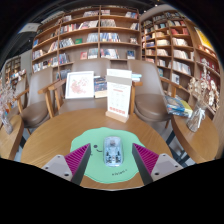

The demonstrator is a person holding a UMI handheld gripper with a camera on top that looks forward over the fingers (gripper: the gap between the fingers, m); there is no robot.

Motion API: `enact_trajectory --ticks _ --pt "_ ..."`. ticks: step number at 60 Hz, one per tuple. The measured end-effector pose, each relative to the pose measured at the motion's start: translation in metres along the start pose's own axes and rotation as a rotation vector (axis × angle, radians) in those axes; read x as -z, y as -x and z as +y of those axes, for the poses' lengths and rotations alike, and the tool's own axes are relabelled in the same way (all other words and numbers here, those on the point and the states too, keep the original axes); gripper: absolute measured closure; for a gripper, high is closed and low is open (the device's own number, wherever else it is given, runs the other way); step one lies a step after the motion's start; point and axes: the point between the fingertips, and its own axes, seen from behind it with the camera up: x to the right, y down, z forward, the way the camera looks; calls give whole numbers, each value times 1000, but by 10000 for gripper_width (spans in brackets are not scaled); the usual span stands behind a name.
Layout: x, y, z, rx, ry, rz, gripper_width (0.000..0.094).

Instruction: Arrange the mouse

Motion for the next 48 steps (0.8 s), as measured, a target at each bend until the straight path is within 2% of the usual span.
enact_trajectory --ticks 10,21,33,48 --pt "113 5 0 1 -53 10 83" --pt "215 14 43 -1 -61 -16 82" --pt "259 12 104 69 -23 -14 83" --pt "273 11 114 87 -38 -14 82"
